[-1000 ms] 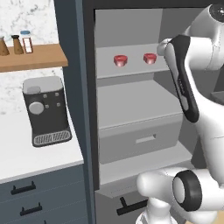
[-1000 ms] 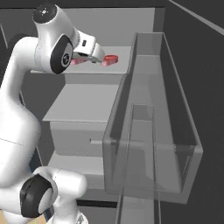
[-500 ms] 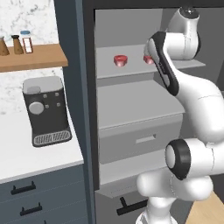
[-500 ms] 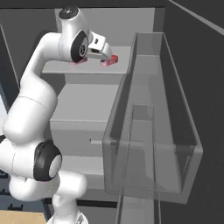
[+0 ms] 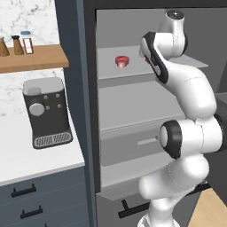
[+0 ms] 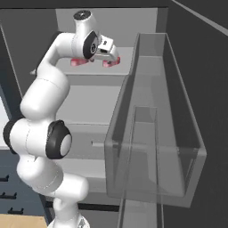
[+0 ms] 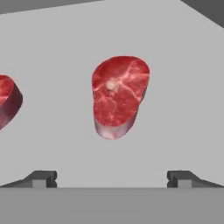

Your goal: Place one lime and one steak in each tupperware on the nearby counter, to pack two identical lunches.

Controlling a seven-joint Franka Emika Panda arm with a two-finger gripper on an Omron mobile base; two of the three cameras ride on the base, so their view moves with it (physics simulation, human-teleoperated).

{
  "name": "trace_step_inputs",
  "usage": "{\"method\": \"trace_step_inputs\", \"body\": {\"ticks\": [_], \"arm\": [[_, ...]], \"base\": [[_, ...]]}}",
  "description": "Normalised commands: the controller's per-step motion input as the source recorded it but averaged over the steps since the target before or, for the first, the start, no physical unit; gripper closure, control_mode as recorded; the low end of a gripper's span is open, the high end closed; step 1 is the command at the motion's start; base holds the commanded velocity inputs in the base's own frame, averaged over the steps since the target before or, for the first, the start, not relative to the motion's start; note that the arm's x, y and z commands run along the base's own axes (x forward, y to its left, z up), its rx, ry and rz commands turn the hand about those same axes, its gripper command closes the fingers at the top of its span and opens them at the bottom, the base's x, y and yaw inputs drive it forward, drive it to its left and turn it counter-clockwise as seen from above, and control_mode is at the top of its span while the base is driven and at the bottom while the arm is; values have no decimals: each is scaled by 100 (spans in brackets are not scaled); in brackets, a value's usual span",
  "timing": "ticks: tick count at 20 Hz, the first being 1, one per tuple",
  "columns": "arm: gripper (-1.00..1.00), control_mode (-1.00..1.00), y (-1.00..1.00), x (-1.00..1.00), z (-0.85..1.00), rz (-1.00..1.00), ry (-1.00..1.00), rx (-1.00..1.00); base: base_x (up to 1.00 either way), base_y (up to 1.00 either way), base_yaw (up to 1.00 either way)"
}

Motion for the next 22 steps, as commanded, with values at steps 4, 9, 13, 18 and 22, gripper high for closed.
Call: {"method": "trace_step_inputs", "body": {"ticks": [4,9,13,18,22], "arm": [[-100,-100,0,39,-21,0,2,0],[-100,-100,-6,24,-25,0,0,0],[-100,-100,-13,31,-26,1,0,0],[-100,-100,-1,25,-2,0,0,0],[-100,-100,0,16,-2,0,0,0]], "base": [[0,0,0],[0,0,0],[0,0,0],[0,0,0],[0,0,0]]}}
